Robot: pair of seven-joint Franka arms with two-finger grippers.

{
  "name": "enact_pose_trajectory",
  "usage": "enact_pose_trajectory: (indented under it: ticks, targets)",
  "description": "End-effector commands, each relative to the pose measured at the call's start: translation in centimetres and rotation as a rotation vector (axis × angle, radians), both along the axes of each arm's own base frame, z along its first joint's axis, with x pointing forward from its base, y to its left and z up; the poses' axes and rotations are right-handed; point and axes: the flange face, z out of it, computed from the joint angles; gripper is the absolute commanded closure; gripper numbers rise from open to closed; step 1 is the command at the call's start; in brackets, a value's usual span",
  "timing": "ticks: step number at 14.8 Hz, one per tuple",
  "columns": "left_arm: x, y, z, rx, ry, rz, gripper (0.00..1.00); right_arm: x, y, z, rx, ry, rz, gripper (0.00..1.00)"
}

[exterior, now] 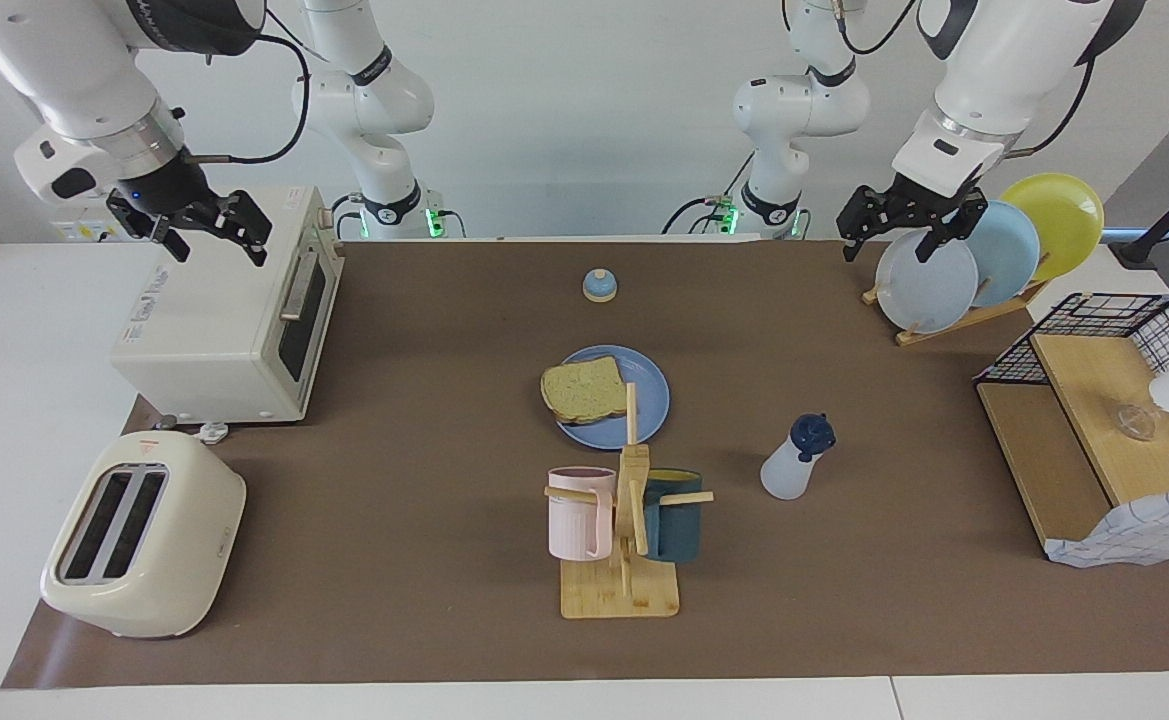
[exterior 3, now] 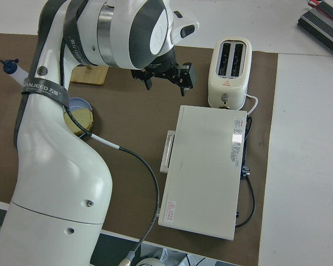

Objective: Put bread on plate and add seasoning

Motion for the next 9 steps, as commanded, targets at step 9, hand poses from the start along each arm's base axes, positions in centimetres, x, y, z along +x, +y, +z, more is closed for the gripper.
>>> enact_pose_trajectory:
  ticks: [9]
  targets:
    - [0.32, 0.79, -0.02, 0.004, 0.022, -0.005, 0.0, -0.52, -0.25, 0.04, -0.004, -0.012, 0.015, 0.0]
